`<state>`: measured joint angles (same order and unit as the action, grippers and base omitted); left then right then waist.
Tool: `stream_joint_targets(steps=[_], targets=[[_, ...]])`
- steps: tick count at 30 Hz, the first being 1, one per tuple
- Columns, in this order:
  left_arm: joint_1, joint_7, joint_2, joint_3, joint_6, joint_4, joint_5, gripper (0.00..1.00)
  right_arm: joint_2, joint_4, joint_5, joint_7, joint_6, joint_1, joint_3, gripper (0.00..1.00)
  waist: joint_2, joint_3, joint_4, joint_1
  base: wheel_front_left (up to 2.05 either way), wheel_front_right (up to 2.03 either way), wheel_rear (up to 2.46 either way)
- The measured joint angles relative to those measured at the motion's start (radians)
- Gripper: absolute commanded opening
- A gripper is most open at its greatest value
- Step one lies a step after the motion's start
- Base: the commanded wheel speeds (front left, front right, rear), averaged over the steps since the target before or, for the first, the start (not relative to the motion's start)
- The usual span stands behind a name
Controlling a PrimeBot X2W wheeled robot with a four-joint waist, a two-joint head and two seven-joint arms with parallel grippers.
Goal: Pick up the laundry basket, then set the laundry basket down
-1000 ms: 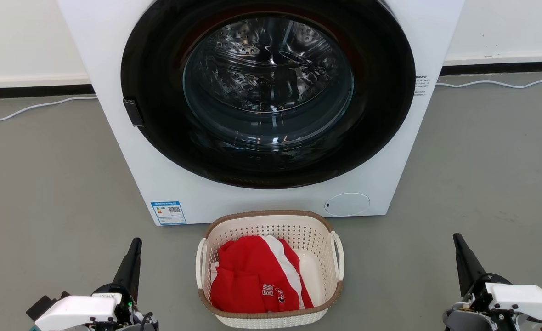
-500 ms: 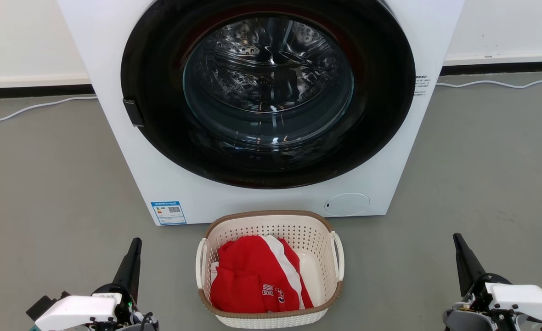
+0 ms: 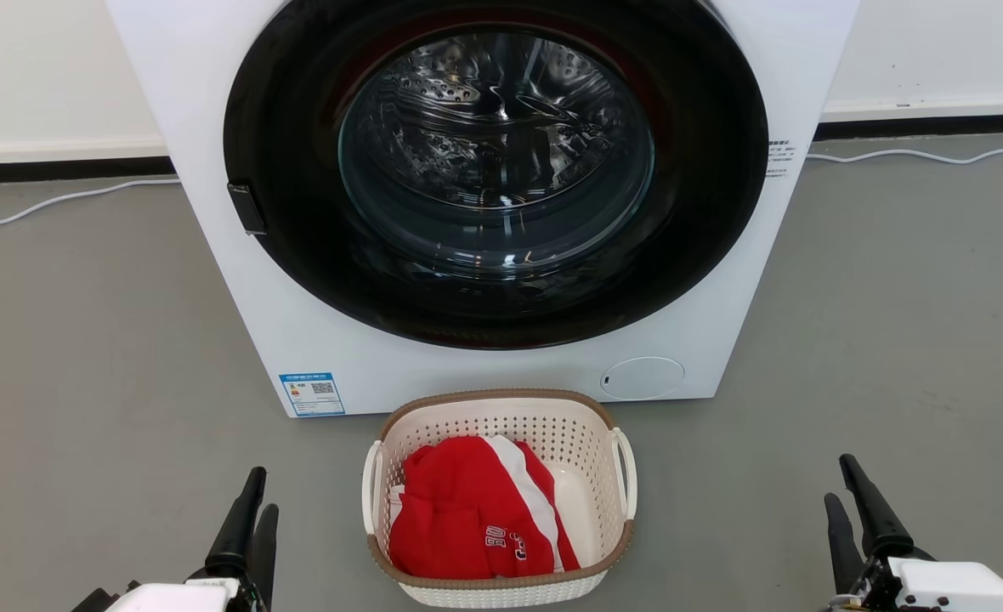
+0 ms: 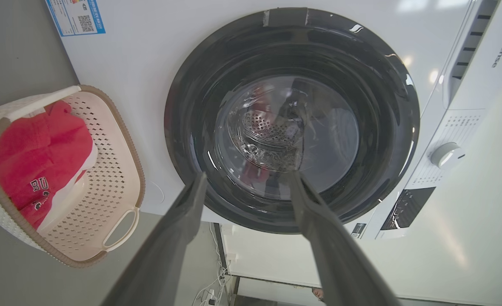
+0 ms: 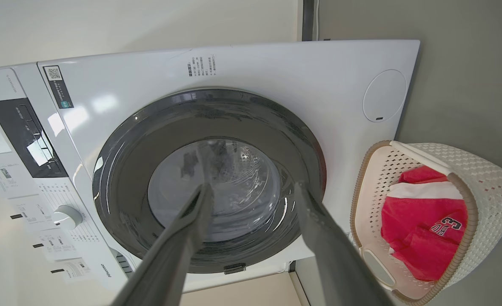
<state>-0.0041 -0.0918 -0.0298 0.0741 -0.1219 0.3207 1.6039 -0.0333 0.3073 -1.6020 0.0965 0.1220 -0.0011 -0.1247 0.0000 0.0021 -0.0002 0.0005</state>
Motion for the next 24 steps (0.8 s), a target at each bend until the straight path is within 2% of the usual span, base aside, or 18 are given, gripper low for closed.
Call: stream_joint_targets(steps=[12, 24], targets=[[0.0, 0.032, 0.0, -0.016, 0.0, -0.013, -0.014, 1.0, 0.0, -0.018, 0.04, -0.036, 0.0, 0.001, 0.002, 1.0, 0.0, 0.003, 0.0, -0.0002, 0.0, 0.0, 0.0], [0.0, 0.068, -0.001, -0.016, 0.0, -0.012, -0.158, 1.0, -0.001, -0.043, 0.251, -0.07, 0.0, 0.002, -0.005, 1.0, 0.0, 0.003, 0.001, -0.0003, 0.0, 0.0, 0.0]])
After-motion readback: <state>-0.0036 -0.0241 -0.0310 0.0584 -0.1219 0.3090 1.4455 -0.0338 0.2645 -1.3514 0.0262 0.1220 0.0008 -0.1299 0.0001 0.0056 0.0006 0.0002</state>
